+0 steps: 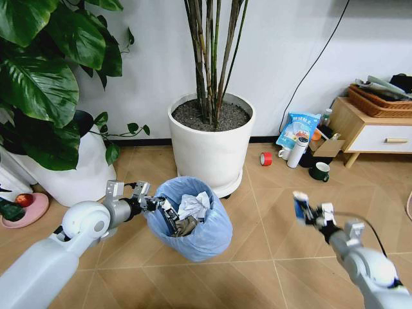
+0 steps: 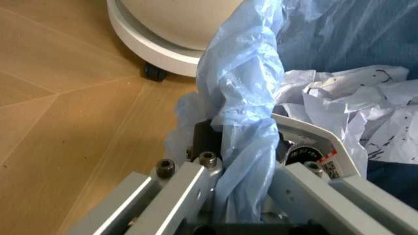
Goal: Pick up the trash bin and place the garbage on the floor into it.
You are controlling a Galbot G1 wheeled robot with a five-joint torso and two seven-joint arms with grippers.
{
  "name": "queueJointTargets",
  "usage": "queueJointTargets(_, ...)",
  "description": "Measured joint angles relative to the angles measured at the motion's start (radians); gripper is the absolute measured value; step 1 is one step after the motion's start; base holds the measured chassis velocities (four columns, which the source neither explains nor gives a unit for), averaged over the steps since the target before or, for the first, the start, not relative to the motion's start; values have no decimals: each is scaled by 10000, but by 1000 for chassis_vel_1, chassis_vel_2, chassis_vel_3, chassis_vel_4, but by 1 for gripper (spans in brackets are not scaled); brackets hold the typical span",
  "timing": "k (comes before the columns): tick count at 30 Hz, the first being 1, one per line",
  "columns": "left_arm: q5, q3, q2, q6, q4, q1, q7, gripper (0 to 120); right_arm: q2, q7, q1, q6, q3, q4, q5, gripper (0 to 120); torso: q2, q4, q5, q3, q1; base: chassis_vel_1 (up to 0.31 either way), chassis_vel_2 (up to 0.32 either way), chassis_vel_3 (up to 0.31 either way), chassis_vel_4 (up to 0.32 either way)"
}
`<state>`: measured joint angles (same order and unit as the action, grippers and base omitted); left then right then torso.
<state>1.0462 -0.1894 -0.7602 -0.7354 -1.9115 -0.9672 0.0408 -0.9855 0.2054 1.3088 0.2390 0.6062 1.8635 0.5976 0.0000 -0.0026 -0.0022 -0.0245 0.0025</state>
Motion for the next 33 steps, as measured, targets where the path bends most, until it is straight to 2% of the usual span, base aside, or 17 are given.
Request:
queueJointTargets(4, 2, 151, -93, 0, 78, 156, 11, 0, 532, -328, -1564, 440, -1372, 960, 759, 0, 0, 0, 1, 0, 0, 0, 0, 0, 0)
queueJointTargets(5, 2, 151, -93, 0, 78, 156, 11, 0, 532, -328, -1564, 440, -1372, 960, 759, 0, 0, 0, 1, 0, 0, 0, 0, 0, 0)
queueJointTargets(8, 3, 246, -123, 1, 125, 202, 15, 0, 822, -341, -3060, 539, -2916, 1291, 1431, 0, 0, 1, 0, -1, 1, 0, 0, 0, 0)
queueJointTargets(9, 3, 246, -123, 1, 125, 202, 15, 0, 822, -341, -3060, 539, -2916, 1291, 1431, 0, 0, 1, 0, -1, 1, 0, 0, 0, 0)
queueJointTargets(13, 1, 343, -179, 0, 169, 238, 25, 0, 872, -332, -4726, 698, -4882, 1331, 2267, 0, -1, 1, 0, -1, 1, 0, 0, 0, 0)
queueJointTargets(14, 1, 343, -179, 0, 169, 238, 25, 0, 872, -332, -4726, 698, -4882, 1331, 2267, 0, -1, 1, 0, -1, 1, 0, 0, 0, 0)
queueJointTargets(18, 15, 404, -232, 0, 183, 302, 67, 0, 767, -287, -5811, 819, -6401, 1294, 2534, 0, -1, 3, 2, 0, 0, 0, 0, 0, 0)
queueJointTargets(22, 49, 427, -287, 0, 213, 361, 101, 0, 826, -216, -6024, 923, -7180, 1406, 2564, 0, -1, -1, 2, 0, 0, 0, 0, 0, 0)
queueJointTargets(29, 69, 427, -307, 0, 252, 386, 106, 0, 1039, -110, -5764, 1220, -7621, 1655, 2365, 0, 0, -2, 2, 1, -1, 0, 0, 0, 0)
queueJointTargets(32, 75, 421, -314, 0, 256, 386, 104, 0, 1040, -148, -5600, 1317, -7662, 1621, 2242, 13, -1, -2, 3, 1, -1, 0, 0, 0, 0)
queueJointTargets(33, 75, 421, -314, 0, 256, 386, 104, 0, 1040, -148, -5600, 1317, -7662, 1621, 2242, 13, -1, -2, 3, 1, -1, 0, 0, 0, 0)
